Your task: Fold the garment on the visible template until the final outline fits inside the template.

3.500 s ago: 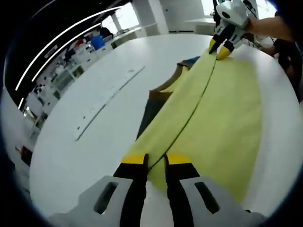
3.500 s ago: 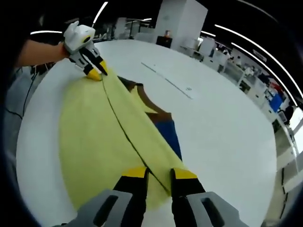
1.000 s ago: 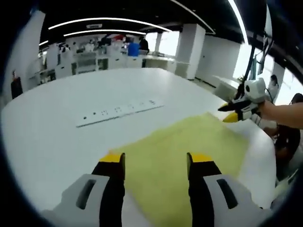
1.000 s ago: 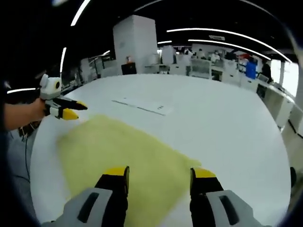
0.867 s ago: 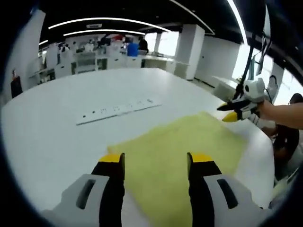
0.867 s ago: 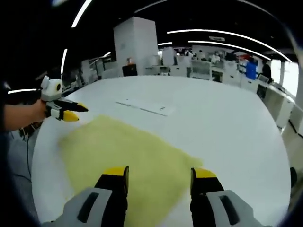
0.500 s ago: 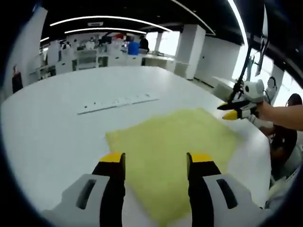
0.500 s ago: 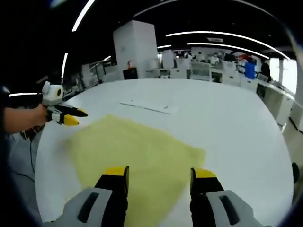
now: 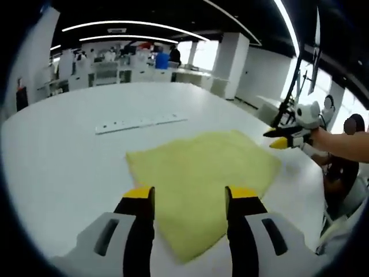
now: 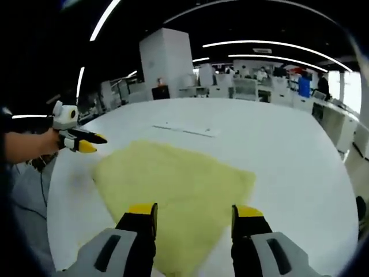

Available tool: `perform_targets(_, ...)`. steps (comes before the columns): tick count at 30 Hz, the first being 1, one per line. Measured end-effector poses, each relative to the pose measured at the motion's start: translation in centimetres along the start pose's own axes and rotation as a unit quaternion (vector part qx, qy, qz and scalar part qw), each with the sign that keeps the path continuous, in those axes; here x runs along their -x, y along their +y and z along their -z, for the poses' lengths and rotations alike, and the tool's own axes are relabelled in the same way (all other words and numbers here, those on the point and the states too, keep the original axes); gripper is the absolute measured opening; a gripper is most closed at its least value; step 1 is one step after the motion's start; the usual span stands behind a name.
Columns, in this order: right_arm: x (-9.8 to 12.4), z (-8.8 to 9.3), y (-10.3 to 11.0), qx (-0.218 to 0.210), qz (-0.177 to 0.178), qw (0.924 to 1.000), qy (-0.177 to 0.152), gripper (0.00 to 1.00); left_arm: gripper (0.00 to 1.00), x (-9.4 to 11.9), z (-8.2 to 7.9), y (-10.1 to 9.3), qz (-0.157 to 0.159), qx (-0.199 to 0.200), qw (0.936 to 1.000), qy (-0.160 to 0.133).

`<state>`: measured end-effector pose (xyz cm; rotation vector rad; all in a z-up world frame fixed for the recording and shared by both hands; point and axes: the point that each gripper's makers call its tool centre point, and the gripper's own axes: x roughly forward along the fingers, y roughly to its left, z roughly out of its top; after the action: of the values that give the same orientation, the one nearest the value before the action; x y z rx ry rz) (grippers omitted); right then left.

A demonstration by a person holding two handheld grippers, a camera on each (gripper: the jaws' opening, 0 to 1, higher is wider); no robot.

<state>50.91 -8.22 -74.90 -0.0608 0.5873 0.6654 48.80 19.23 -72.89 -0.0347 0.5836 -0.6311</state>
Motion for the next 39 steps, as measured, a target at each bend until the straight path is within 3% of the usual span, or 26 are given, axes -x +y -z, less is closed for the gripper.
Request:
perform_targets(22, 2.3, 5.0, 1.1, -0.017, 0.001, 0.9998, 0.014, 0.43, 0.4, 1.7, 4.3, -0.6, -0.005, 0.024, 0.9996, 0.016)
perform_targets(33, 3.1, 7.4, 1.3, -0.014, 0.006, 0.9995, 0.026, 0.29, 0.34, 1.8, 8.1, 0.7, -0.023, 0.035, 0.9979, 0.049)
perform_targets(39, 3.4, 7.5, 2.0, -0.015, 0.005, 0.9996, 0.023, 0.21, 0.28, 1.7, 8.0, 0.8, -0.022, 0.049, 0.9976, 0.043)
